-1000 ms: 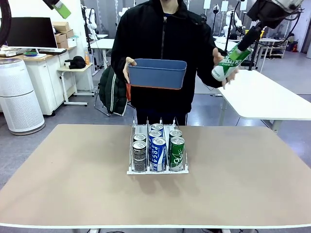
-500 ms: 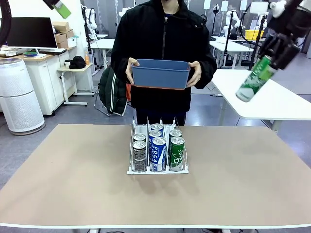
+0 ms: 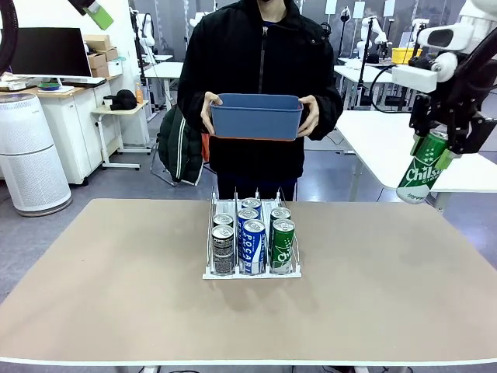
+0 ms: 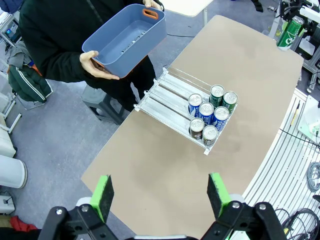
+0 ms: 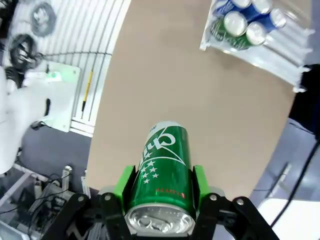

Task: Fill the beverage cans into the dispenser.
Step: Place the picked Sprite in the line of the Automatic Can Dispenser with the same cans.

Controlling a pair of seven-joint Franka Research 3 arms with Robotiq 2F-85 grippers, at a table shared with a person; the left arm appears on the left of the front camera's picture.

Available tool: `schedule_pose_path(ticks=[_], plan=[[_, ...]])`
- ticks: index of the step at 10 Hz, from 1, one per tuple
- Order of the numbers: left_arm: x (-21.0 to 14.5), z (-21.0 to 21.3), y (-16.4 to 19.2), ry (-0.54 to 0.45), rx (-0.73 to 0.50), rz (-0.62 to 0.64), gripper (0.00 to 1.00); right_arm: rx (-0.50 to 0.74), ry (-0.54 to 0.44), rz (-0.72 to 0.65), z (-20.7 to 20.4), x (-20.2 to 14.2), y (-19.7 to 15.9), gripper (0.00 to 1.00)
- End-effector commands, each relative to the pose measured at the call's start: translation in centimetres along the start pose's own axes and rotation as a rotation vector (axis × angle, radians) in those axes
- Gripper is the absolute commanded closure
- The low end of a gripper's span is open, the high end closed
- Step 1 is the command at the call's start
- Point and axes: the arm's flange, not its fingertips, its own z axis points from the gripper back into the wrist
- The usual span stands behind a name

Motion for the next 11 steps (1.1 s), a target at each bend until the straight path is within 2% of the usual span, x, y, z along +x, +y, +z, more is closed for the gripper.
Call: schedule_pose_path(ticks=[1,3,4,5,6,7,8,11], plan=[[0.0,0.0,0.2,-0.006,0.004,0.001,0.0,-0.009,-0.045,-0.042,1.0,-0.8,0.3,0.41],[0.0,0.0,0.2,-0.006,0.004,0.001,0.0,-0.001,-0.008,-0.009,0.2,-0.4,0.1,0.41],[0.0,0.0,0.2,-0.006,0.004,0.001,0.0,0.007,0.004,0.089,0.2,-0.8,-0.1,0.61],[0.0,0.0,0.2,-0.006,0.004,0.001,0.0,0.02,-0.01,0.094,-0.3,-0.5,-0.3,0.61],[0.0,0.0,0.2,-0.006,0.004,0.001,0.0,0.031,-0.005,0.102,-1.0,0.1,-0.5,0.81],[0.0,0.0,0.2,-0.006,0.004,0.001,0.0,0.029,0.014,0.091,-1.9,0.9,-0.8,0.61],[0.0,0.0,0.2,-0.006,0.004,0.001,0.0,0.013,0.02,0.05,-3.1,2.3,-1.0,1.0],[0.0,0.0,0.2,-0.006,0.004,0.001,0.0,0.009,0.071,-0.056,-7.5,7.4,-0.6,1.0]])
